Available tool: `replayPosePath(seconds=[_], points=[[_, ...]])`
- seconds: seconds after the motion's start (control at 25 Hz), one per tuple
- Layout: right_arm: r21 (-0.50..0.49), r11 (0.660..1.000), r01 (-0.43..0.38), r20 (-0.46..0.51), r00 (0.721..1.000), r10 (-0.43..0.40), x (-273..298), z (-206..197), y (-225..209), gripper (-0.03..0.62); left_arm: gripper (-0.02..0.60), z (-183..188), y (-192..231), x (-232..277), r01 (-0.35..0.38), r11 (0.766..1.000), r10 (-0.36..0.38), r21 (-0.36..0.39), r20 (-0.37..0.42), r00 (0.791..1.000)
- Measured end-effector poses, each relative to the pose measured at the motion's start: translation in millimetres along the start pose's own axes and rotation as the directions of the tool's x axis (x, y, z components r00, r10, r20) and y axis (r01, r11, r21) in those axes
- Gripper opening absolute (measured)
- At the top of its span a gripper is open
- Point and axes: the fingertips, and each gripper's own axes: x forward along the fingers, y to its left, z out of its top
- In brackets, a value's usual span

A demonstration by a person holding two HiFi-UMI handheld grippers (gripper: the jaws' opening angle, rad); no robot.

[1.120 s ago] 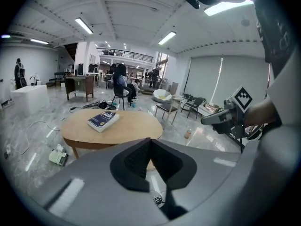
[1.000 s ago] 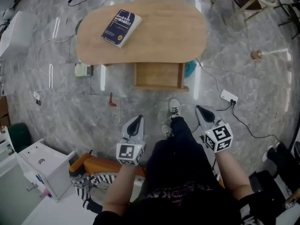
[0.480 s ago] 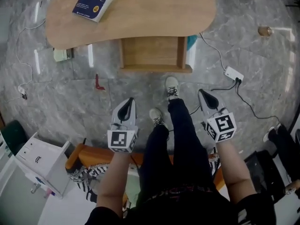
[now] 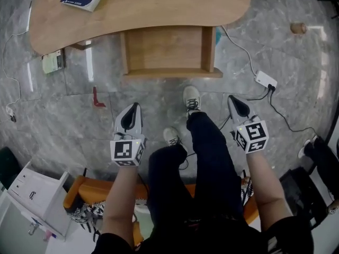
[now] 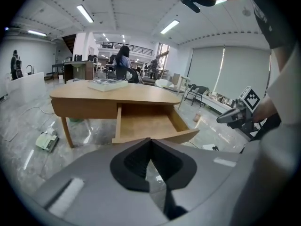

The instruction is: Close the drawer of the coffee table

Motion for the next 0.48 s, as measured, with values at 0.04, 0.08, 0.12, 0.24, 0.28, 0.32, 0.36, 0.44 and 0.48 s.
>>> replayPosePath(seconds=[0.04,0.08,0.12,0.24,0.28,0.32,0.36,0.44,0.48], points=[[-0.005,1.000,0.002,-0.002,1.000,-0.002,7.4,-6.7,-1.9,0.000,0.000,-8.9,6.4,4.6,-0.005,1.000,0.005,0.001,0.005,1.000],[-0.010,1.000,0.005,-0.001,1.000,-0.005,15.0,-12.8,-4.6,0.000,0.000,-17.4,13.0,10.3,-0.009,1.000,0.009,0.002,0.011,1.000],[-0.013,1.000,0.009,0.002,1.000,-0.009,23.1,-18.5,-8.1,0.000,0.000,-25.5,19.5,17.2,-0.013,1.000,0.013,0.002,0.018,1.000],[-0.006,1.000,0.016,0.016,1.000,-0.016,48.5,-35.8,-19.9,0.000,0.000,-49.7,37.0,41.6,-0.030,1.000,0.029,0.005,0.032,0.999],[-0.001,1.000,0.019,0.019,1.000,-0.019,55.6,-42.4,-24.2,0.000,0.000,-58.2,40.8,49.9,-0.035,0.999,0.035,0.004,0.035,0.999],[0.003,1.000,0.022,0.024,0.999,-0.022,61.7,-48.8,-28.6,0.000,0.000,-66.2,43.6,58.2,-0.039,0.999,0.039,0.002,0.039,0.998],[0.006,1.000,0.025,0.032,0.999,-0.025,67.5,-54.3,-32.7,0.000,0.000,-73.2,46.3,66.1,-0.042,0.999,0.042,0.001,0.045,0.998],[0.007,1.000,0.030,0.051,0.998,-0.030,80.1,-63.7,-40.1,0.000,0.000,-84.0,52.7,80.1,-0.052,0.999,0.051,0.006,0.062,0.997],[0.004,0.999,0.034,0.061,0.998,-0.034,87.1,-68.0,-44.0,0.000,0.000,-88.0,56.3,86.8,-0.059,0.998,0.058,0.012,0.074,0.996]])
